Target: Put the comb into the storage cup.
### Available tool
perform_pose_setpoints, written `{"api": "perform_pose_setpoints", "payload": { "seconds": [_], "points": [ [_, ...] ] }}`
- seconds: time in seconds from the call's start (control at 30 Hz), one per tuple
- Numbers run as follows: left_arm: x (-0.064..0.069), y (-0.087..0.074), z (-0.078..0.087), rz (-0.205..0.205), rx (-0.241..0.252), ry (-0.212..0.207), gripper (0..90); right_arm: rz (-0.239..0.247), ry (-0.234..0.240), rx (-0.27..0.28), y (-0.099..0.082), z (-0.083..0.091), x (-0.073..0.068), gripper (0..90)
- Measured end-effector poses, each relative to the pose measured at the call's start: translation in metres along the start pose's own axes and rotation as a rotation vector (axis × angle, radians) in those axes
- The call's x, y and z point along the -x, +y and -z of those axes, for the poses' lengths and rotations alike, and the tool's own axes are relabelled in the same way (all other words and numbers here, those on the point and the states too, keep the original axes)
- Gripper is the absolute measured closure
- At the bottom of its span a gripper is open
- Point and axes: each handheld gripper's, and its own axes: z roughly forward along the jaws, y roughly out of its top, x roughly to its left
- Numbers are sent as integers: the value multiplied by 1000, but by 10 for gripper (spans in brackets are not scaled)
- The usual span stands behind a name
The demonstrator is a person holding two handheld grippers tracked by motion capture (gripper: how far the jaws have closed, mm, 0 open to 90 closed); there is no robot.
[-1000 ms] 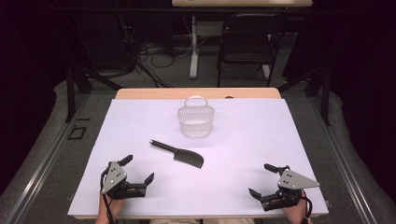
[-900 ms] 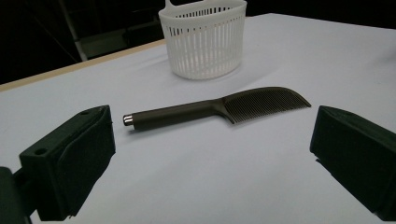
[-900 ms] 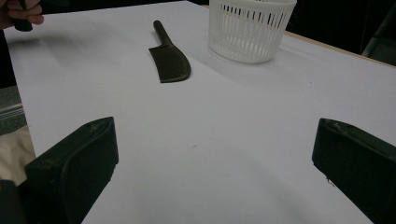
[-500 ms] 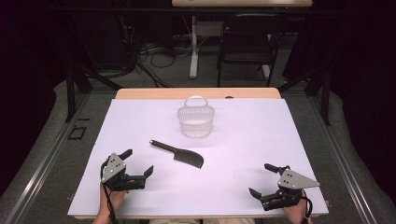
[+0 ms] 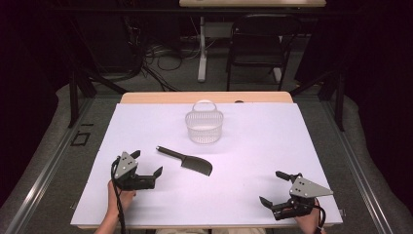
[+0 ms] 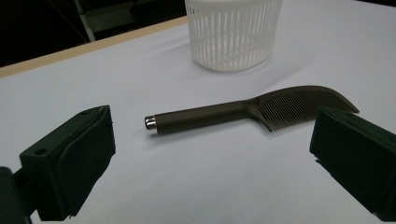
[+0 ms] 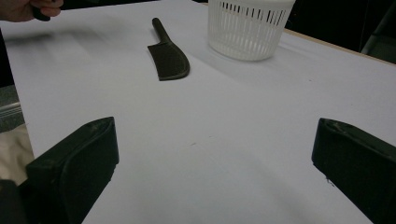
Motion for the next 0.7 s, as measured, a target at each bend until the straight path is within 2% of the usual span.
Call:
{"api": "perform_pose_setpoints", "payload": {
  "seconds": [0.33, 0.5, 0.7],
  "points": [
    [-5, 4, -14, -6, -58, 8, 3, -7, 5, 0, -1, -1, 1, 3],
    [-8, 8, -23, -9, -107, 10, 3, -5, 6, -4, -1, -1, 2, 3],
    [-12, 11, -28, -4, -127, 19, 3, -7, 6, -6, -2, -1, 2, 3]
  ]
}}
